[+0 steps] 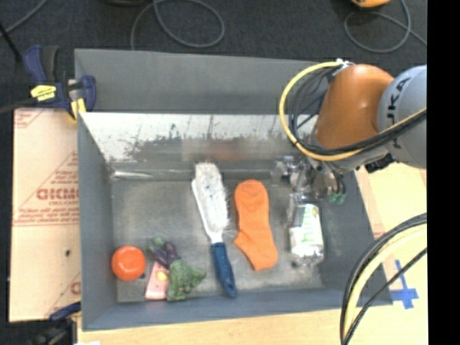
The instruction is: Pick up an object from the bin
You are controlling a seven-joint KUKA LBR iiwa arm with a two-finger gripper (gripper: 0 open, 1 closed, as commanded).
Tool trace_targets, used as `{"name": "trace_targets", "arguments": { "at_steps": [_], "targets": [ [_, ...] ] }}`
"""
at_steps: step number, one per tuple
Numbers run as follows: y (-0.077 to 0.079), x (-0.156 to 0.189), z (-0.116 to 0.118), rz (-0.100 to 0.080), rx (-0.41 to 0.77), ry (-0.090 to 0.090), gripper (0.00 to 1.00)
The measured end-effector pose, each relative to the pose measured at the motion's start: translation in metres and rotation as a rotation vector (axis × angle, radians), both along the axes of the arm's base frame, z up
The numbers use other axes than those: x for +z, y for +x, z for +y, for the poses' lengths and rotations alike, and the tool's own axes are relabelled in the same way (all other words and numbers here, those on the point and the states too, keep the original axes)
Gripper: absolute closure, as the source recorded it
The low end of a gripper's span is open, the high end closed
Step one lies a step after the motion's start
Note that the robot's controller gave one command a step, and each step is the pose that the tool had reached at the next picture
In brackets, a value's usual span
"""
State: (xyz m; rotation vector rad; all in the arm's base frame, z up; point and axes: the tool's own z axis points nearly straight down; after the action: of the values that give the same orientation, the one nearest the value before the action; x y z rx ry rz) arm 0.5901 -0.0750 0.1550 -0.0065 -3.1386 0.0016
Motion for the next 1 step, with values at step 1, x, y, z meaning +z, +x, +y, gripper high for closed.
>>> {"name": "trace_targets", "arguments": {
  "at_steps": [1],
  "targets": [
    [0.0013, 0.005, 0.0002, -0.007, 0.002, -0.001, 0.0]
  ]
}}
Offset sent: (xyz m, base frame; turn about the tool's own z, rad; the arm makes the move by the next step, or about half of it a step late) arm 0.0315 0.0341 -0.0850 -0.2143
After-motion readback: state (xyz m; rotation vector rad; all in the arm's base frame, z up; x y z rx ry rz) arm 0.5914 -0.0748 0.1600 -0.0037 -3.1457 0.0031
